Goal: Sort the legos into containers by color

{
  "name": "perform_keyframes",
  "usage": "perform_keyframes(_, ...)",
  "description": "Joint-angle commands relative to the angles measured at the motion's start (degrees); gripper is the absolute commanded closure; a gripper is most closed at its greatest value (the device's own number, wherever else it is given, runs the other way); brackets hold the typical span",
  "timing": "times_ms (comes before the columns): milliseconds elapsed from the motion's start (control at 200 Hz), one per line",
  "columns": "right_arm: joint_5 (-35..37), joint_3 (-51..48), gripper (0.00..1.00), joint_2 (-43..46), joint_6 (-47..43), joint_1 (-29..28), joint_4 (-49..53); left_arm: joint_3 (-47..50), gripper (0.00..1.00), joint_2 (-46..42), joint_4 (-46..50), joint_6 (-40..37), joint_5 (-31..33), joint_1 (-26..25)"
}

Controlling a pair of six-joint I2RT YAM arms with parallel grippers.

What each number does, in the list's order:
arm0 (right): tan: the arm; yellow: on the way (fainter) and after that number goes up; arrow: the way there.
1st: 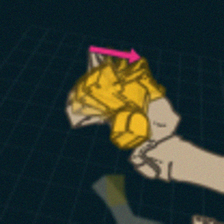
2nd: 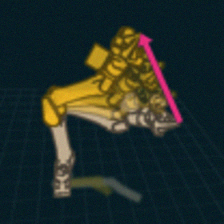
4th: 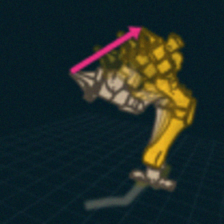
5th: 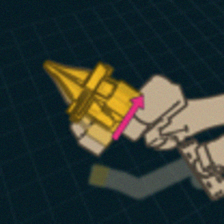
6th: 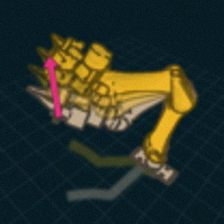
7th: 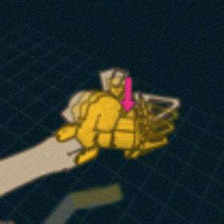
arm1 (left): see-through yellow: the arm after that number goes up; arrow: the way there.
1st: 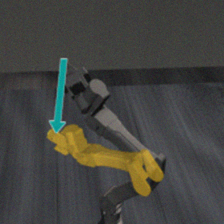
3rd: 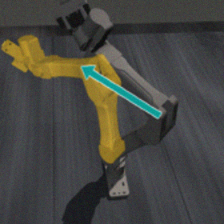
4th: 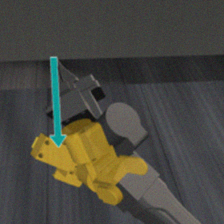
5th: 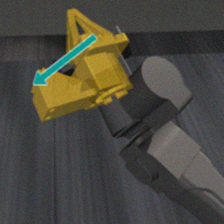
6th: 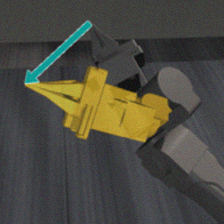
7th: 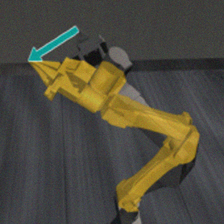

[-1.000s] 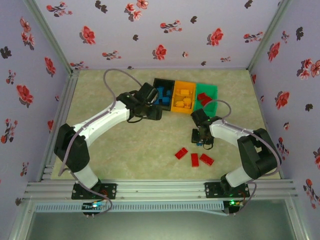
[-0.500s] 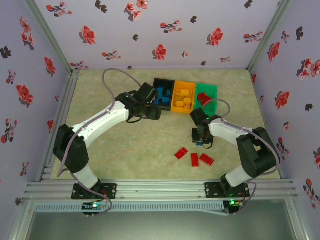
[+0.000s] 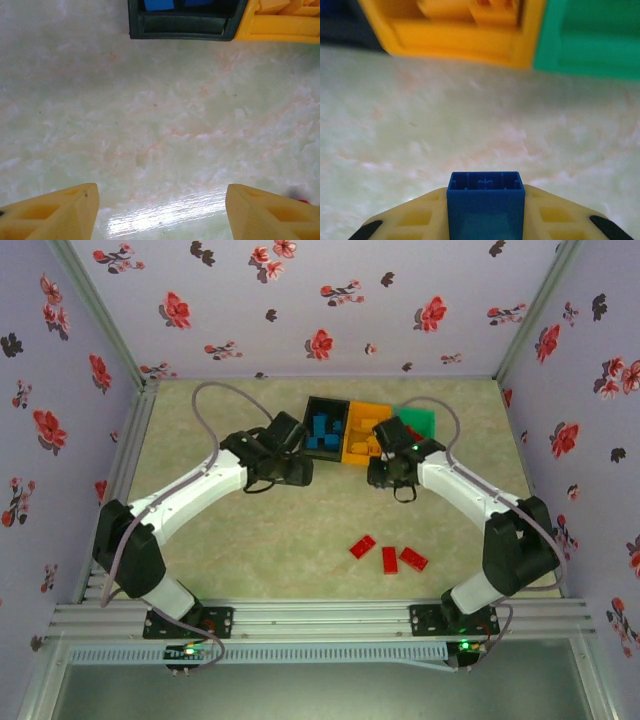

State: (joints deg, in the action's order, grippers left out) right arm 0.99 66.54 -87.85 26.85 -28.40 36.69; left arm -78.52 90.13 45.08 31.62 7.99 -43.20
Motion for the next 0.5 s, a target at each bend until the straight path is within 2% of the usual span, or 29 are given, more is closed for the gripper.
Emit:
perform_keyframes(0, -1.4, 7.9, 0.72, -2.2, -2.9, -0.3, 3.2, 1.5, 0.32, -2.2, 1.2, 2.1, 1.3, 0.4)
perform_keyframes(495, -3.5, 39.8, 0.72, -23.5, -6.9, -0.3, 4.0, 3.7, 0.32, -5.2, 1.4, 5.4, 1.6, 0.2)
